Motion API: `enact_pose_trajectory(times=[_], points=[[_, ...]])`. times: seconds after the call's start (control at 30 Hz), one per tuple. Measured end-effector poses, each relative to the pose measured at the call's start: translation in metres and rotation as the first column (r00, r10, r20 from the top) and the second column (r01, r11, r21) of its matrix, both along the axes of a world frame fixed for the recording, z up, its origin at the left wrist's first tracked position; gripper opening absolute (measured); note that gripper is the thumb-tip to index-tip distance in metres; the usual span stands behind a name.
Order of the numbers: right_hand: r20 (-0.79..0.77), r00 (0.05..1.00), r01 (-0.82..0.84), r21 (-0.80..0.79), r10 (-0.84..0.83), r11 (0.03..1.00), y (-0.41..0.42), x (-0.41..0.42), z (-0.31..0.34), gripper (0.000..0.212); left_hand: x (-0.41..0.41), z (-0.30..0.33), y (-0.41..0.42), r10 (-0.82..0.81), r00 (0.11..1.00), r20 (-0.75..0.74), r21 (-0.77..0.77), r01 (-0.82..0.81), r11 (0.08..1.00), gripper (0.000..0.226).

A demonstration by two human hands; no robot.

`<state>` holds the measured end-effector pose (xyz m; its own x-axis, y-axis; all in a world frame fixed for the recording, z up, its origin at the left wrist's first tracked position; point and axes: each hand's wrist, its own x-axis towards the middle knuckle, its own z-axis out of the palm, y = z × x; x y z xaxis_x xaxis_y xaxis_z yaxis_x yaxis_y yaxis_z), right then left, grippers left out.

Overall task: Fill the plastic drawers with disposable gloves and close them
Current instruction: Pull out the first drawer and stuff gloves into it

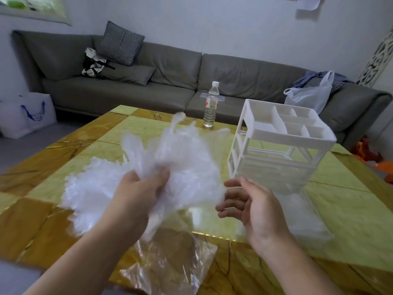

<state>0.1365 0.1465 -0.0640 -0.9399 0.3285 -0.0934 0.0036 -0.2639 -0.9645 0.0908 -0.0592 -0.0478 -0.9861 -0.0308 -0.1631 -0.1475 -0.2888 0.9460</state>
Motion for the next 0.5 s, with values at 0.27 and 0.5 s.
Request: enact_pose_trajectory(times=[0.27,0.5], points=[[0.377,0.905,-0.421,0.854,0.196,0.306,-0.041,0.005,-0.060,0.034,-0.018,0.007,-0.029,0.166,0.986,0.012,0.230,-0.165,0.959,0.023],[0.341,0.921,-0.387,0.854,0.186,0.349,-0.051,-0.003,-0.066,0.027,-0.022,0.003,-0.029,0.160,0.987,-0.009,0.189,-0.156,0.970,0.024]])
